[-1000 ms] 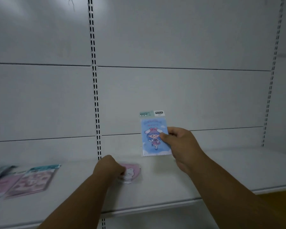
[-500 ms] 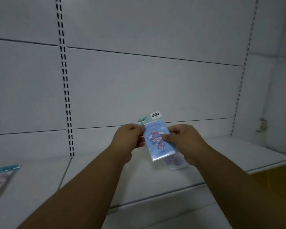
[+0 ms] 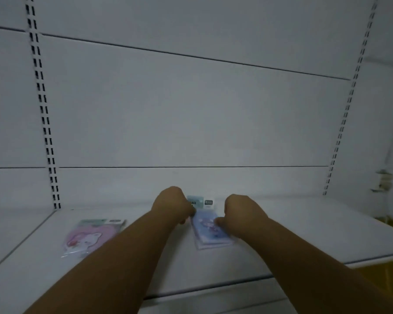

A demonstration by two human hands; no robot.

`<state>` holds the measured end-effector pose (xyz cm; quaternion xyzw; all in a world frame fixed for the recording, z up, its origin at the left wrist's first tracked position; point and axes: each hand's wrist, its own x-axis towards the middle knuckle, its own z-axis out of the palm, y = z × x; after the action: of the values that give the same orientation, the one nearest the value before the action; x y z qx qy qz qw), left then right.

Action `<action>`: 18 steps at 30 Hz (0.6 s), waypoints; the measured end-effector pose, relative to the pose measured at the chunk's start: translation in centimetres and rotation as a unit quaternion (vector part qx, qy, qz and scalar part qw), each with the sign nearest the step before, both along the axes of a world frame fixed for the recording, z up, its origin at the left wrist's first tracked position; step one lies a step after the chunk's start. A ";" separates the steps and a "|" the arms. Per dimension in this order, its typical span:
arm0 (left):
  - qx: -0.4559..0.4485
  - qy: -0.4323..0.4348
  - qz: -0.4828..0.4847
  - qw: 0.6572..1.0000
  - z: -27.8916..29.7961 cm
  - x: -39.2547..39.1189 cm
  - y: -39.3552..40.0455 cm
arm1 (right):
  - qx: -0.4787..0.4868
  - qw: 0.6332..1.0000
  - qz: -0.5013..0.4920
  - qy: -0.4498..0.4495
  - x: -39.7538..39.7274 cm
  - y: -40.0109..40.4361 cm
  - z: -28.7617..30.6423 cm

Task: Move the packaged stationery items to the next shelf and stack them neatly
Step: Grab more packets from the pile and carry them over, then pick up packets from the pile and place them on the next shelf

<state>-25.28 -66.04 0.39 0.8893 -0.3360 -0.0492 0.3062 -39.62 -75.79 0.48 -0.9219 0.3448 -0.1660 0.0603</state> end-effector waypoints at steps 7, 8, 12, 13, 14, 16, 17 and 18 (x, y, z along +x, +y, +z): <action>-0.022 -0.167 0.039 0.985 -0.1 1.0 2.6 | -0.108 0.976 0.148 -0.119 1.2 3.9 3.7; -0.021 -0.192 0.041 0.980 0.3 1.1 3.6 | -0.125 0.965 0.176 -0.149 1.6 5.1 4.7; -0.014 -0.269 0.101 0.958 1.5 2.5 10.8 | -0.150 0.927 0.273 -0.207 4.4 11.4 7.9; -0.011 -0.272 0.121 0.955 1.6 3.1 13.2 | -0.152 0.920 0.290 -0.213 5.3 13.3 8.3; -0.009 -0.271 0.141 0.952 1.6 3.7 15.8 | -0.157 0.912 0.307 -0.221 6.2 15.2 8.6; -0.004 -0.262 0.181 0.948 1.1 5.1 21.4 | -0.162 0.898 0.336 -0.235 8.1 19.5 9.1; -0.001 -0.259 0.198 0.945 0.8 5.8 24.3 | -0.158 0.892 0.349 -0.239 9.1 21.8 9.2; 0.005 -0.258 0.215 0.942 0.5 6.6 27.3 | -0.152 0.887 0.363 -0.241 10.1 24.2 9.2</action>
<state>-18.69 -38.77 0.87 0.9241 -0.2039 0.2476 0.2077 -29.56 -51.60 9.69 -0.9122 -0.0684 -0.4000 0.0566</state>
